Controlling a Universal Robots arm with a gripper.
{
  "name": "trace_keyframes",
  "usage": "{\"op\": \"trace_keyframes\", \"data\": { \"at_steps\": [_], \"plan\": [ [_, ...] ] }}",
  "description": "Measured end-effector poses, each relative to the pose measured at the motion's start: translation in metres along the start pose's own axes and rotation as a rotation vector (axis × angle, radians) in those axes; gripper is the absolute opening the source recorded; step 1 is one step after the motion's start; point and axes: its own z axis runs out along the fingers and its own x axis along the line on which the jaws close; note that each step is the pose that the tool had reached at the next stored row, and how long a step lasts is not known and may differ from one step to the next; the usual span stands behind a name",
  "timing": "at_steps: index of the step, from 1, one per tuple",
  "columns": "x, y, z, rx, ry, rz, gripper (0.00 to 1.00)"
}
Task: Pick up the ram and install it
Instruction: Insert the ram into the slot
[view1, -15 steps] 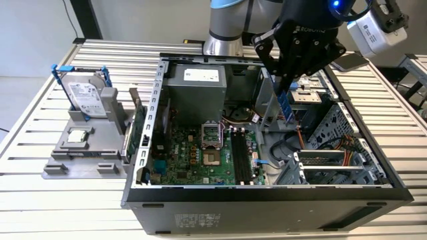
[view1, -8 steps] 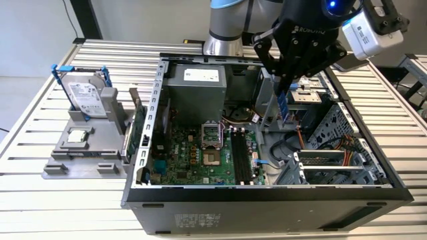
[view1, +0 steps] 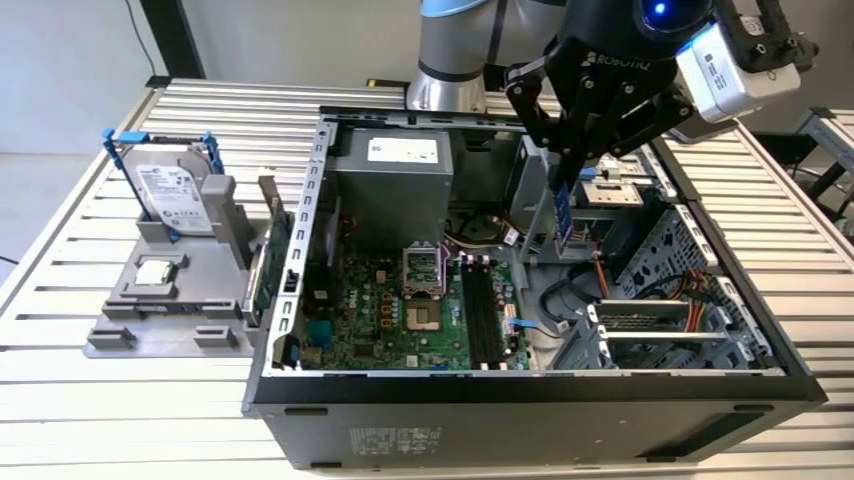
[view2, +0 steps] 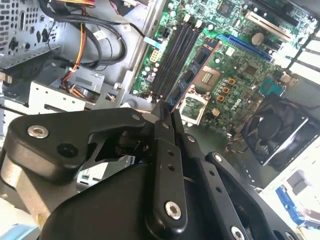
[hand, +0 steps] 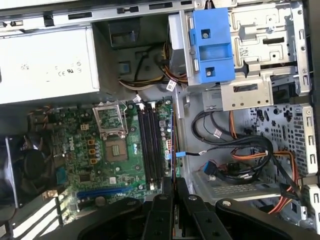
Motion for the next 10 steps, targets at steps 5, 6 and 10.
{"op": "trace_keyframes", "data": {
  "at_steps": [5,6,10],
  "plan": [
    [0.0000,0.0000,0.0006,0.0001,-0.0004,0.017,0.00],
    [0.0000,0.0000,0.0007,0.0003,-0.0005,0.021,0.00],
    [-0.0002,0.0000,0.0023,0.0000,-0.0001,0.002,0.00]
  ]
}}
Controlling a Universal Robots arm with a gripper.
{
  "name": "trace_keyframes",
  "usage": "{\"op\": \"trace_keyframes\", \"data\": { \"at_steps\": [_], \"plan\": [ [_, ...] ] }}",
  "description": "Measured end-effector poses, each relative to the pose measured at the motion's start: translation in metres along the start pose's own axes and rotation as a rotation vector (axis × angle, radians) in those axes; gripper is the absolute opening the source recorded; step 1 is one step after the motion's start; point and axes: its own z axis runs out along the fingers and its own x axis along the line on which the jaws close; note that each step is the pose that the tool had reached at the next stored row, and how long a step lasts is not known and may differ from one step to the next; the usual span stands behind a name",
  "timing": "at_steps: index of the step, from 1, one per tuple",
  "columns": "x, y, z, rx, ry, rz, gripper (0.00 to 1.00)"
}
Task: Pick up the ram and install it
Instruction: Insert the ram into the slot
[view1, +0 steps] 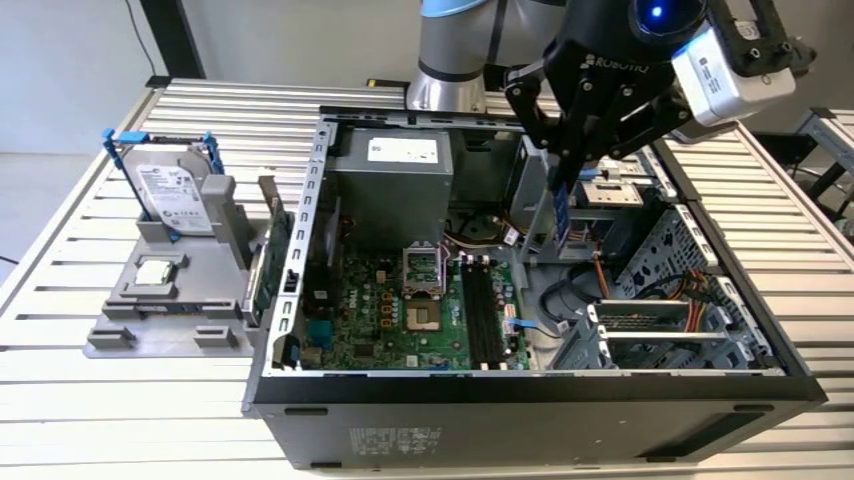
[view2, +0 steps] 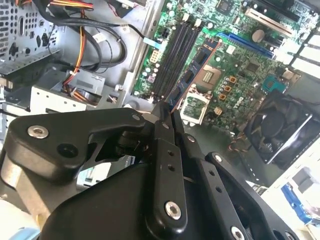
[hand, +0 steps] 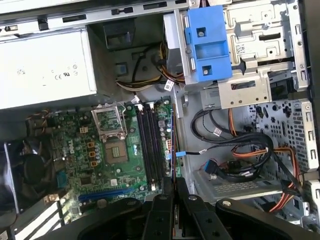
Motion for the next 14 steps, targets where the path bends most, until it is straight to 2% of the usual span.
{"op": "trace_keyframes", "data": {
  "at_steps": [3,7,14],
  "plan": [
    [-0.0002,0.0000,0.0025,-0.0002,0.0009,-0.046,0.00],
    [-0.0005,0.0000,0.0060,-0.0004,0.0016,-0.084,0.00],
    [-0.0006,-0.0001,0.0108,-0.0004,0.0021,-0.104,0.00]
  ]
}}
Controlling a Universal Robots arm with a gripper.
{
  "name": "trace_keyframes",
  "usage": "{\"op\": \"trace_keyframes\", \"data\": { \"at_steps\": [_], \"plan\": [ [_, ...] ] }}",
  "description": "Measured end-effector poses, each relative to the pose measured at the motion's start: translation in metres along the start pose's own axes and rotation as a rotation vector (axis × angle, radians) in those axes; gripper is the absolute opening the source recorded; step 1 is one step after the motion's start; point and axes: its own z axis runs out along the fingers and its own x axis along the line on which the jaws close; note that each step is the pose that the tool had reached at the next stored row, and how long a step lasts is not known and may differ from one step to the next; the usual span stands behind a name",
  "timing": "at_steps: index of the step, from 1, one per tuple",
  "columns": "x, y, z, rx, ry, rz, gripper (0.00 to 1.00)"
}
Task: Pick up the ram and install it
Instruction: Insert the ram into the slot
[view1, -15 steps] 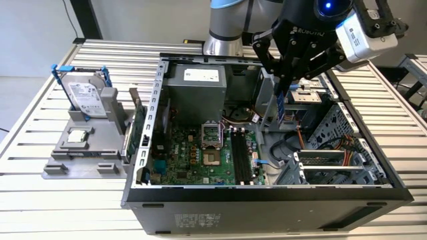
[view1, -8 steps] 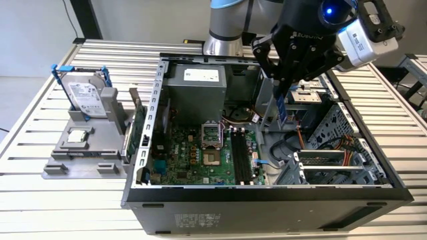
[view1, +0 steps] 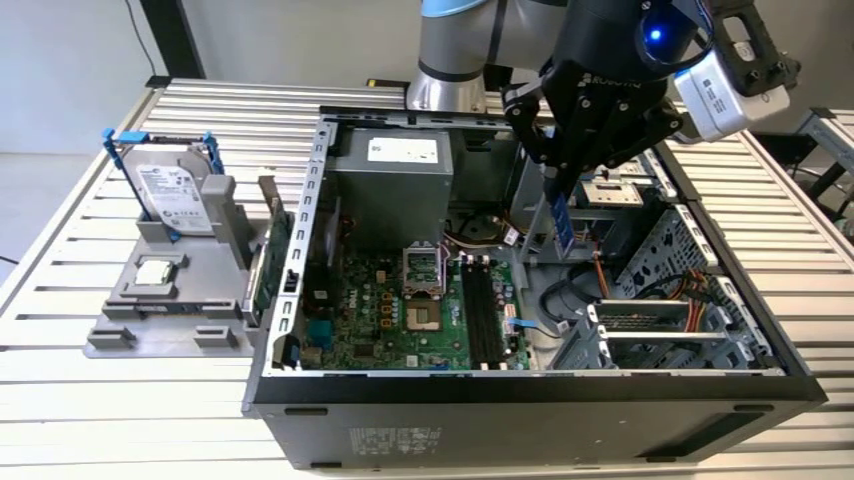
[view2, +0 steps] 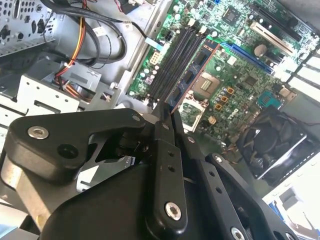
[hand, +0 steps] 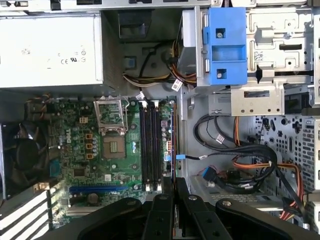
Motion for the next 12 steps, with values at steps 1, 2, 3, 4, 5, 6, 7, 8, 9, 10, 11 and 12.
{"op": "trace_keyframes", "data": {
  "at_steps": [1,2,3,4,5,6,7,8,9,10,11,12],
  "plan": [
    [0.0000,0.0000,0.0000,0.0000,-0.0001,0.000,0.00],
    [0.0000,0.0000,0.0001,-0.0001,-0.0001,0.000,0.00],
    [0.0000,0.0000,0.0001,-0.0001,-0.0001,0.000,0.00],
    [0.0000,0.0000,0.0001,-0.0001,-0.0001,0.000,0.00],
    [0.0000,0.0000,0.0001,-0.0002,-0.0001,0.000,0.00],
    [0.0000,0.0000,0.0001,-0.0001,-0.0001,0.000,0.00],
    [0.0000,0.0000,0.0001,-0.0001,0.0000,0.000,0.00],
    [0.0000,0.0000,0.0001,-0.0001,-0.0001,0.000,0.00],
    [0.0000,0.0000,0.0001,-0.0001,-0.0001,0.000,0.00],
    [0.0000,0.0000,0.0001,-0.0001,0.0000,0.000,0.00],
    [0.0000,0.0000,0.0001,-0.0001,-0.0001,0.000,0.00],
    [0.0000,0.0000,0.0003,-0.0001,-0.0001,0.000,0.00]
  ]
}}
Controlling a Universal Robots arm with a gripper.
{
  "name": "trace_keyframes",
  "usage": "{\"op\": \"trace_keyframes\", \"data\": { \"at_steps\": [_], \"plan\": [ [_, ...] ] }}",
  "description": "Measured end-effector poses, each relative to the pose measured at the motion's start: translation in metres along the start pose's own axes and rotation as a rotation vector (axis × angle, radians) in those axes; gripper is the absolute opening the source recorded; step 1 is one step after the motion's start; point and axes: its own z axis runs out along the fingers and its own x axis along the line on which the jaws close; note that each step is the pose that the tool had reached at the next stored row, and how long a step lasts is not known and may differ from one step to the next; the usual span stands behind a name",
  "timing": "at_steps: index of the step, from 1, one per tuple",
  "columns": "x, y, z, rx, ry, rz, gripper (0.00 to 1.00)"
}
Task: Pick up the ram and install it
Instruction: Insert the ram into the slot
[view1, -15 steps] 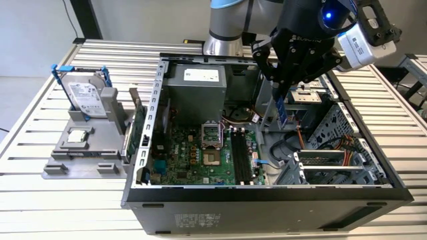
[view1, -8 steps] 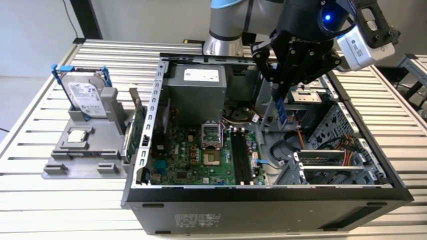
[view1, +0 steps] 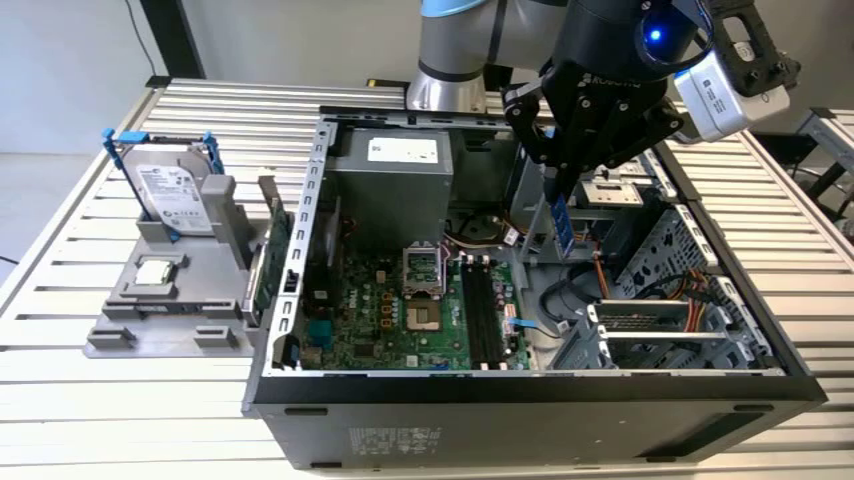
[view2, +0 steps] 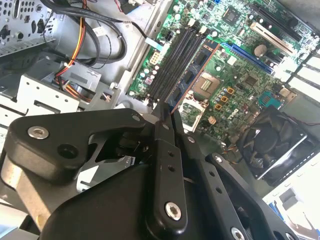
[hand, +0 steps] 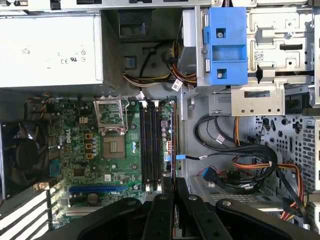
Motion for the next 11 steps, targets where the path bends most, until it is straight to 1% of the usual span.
{"op": "trace_keyframes", "data": {
  "at_steps": [5,11],
  "plan": [
    [0.0000,0.0000,0.0054,0.0002,0.0000,0.000,0.00],
    [0.0001,0.0002,0.0148,0.0006,0.0000,0.000,0.00]
  ]
}}
